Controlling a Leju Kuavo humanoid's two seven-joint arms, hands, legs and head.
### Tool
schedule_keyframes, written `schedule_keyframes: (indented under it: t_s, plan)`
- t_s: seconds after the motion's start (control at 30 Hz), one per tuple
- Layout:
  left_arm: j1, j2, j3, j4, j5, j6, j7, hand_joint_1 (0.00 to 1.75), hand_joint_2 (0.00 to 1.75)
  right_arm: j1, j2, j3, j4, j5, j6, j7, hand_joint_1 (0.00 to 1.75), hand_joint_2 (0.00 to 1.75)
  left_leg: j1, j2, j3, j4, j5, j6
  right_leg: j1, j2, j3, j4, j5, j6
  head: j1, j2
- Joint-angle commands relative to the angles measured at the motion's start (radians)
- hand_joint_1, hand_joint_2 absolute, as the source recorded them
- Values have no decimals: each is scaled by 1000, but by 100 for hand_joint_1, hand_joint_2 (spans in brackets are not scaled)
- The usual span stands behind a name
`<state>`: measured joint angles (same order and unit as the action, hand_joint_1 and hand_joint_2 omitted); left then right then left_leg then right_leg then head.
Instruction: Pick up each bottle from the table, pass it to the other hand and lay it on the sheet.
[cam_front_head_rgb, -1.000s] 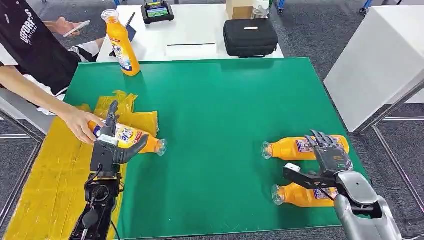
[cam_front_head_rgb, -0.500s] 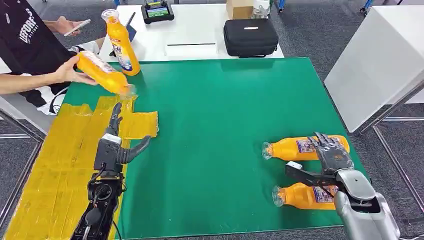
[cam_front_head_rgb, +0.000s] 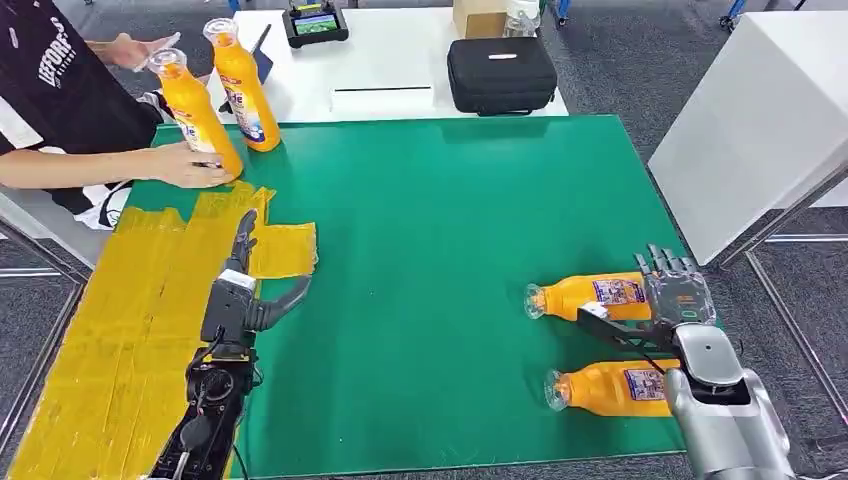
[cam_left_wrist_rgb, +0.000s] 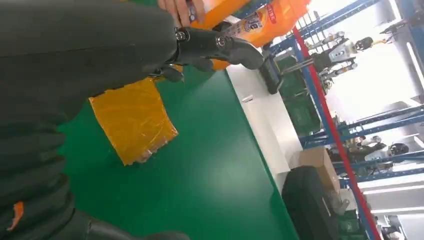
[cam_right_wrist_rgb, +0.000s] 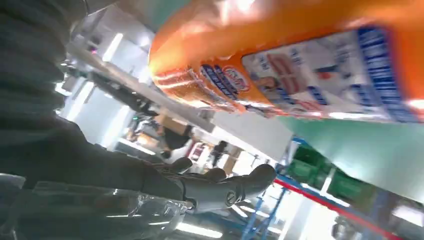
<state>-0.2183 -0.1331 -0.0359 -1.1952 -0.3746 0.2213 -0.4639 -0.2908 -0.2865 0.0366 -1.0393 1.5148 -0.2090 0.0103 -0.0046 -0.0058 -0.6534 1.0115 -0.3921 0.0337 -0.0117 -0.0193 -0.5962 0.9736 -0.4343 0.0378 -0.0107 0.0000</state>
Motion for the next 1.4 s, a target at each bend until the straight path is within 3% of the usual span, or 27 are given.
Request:
schedule_keyframes:
  t_s: [0.03,0.17,0.23,0.43,0.47,0.5,0.53,0.57,0.67,0.7,0.83,1.1,1.2,1.4]
  plan:
    - [-53,10,-39,114,17,14,1,0,175,-137,19,-28,270,24,-10,9,0,175,0,2,7,-1,-2,-2,0,3,7,-2,-1,-2,0,0]
    - [-52,10,-39,114,18,15,0,0,175,-140,22,-27,273,24,-11,9,0,175,1,2,11,-1,-3,-3,0,3,11,-1,-3,-2,0,0]
    - [-51,11,-40,113,19,16,-1,0,175,-144,23,-29,284,24,-5,9,0,175,1,1,5,-1,-2,-2,1,2,6,-1,-1,-1,0,0]
    - [-79,6,-54,163,34,27,0,0,175,-248,13,-20,485,-9,184,-34,0,175,0,1,3,0,-1,-1,0,2,3,-1,0,-1,0,0]
    - [-85,2,-56,175,37,29,0,0,175,-260,8,-21,513,-25,203,-53,14,175,1,1,6,0,-1,-2,0,2,7,-1,-1,-1,0,0]
    - [-86,0,-58,178,38,31,-1,0,175,-265,6,-22,524,-32,207,-64,54,175,1,1,9,-1,-2,-2,1,2,10,-2,-1,-1,0,0]
    - [-86,-2,-61,184,40,33,-3,0,175,-269,1,-16,536,-41,204,-80,150,175,1,0,6,-1,0,-1,1,0,6,-2,0,-1,0,0]
    - [-85,-2,-63,188,42,35,-5,0,175,-271,-1,-11,542,-48,196,-89,168,175,1,1,9,-1,-1,-2,1,1,9,-3,0,-1,0,0]
    - [-87,-1,-68,200,47,38,-9,0,175,-270,3,4,540,-68,164,-113,171,175,1,1,15,-2,-1,-3,1,2,15,-4,-1,-2,0,0]
    - [-88,-1,-69,202,49,38,-10,0,175,-269,4,9,540,-71,161,-114,169,175,0,0,9,-1,0,-1,0,1,9,-2,0,-1,0,0]
    - [-93,4,-71,208,55,34,-13,0,175,-258,3,28,525,-78,119,-123,173,175,0,1,13,-2,0,-1,0,2,13,-3,0,-1,0,0]
    - [-67,15,-68,161,60,14,-6,0,175,-169,59,-9,311,-122,-163,-79,175,175,1,4,11,-1,0,0,0,4,10,-2,1,0,0,0]
    - [-67,5,-78,161,57,5,-3,0,175,-71,113,-90,134,-216,-274,-108,175,175,0,3,10,-1,-1,-1,0,3,10,-1,0,0,0,0]
    - [-67,4,-78,160,59,5,-3,0,175,-60,117,-89,112,-215,-266,-108,175,175,0,3,9,0,-1,0,0,4,9,-1,-1,0,0,0]
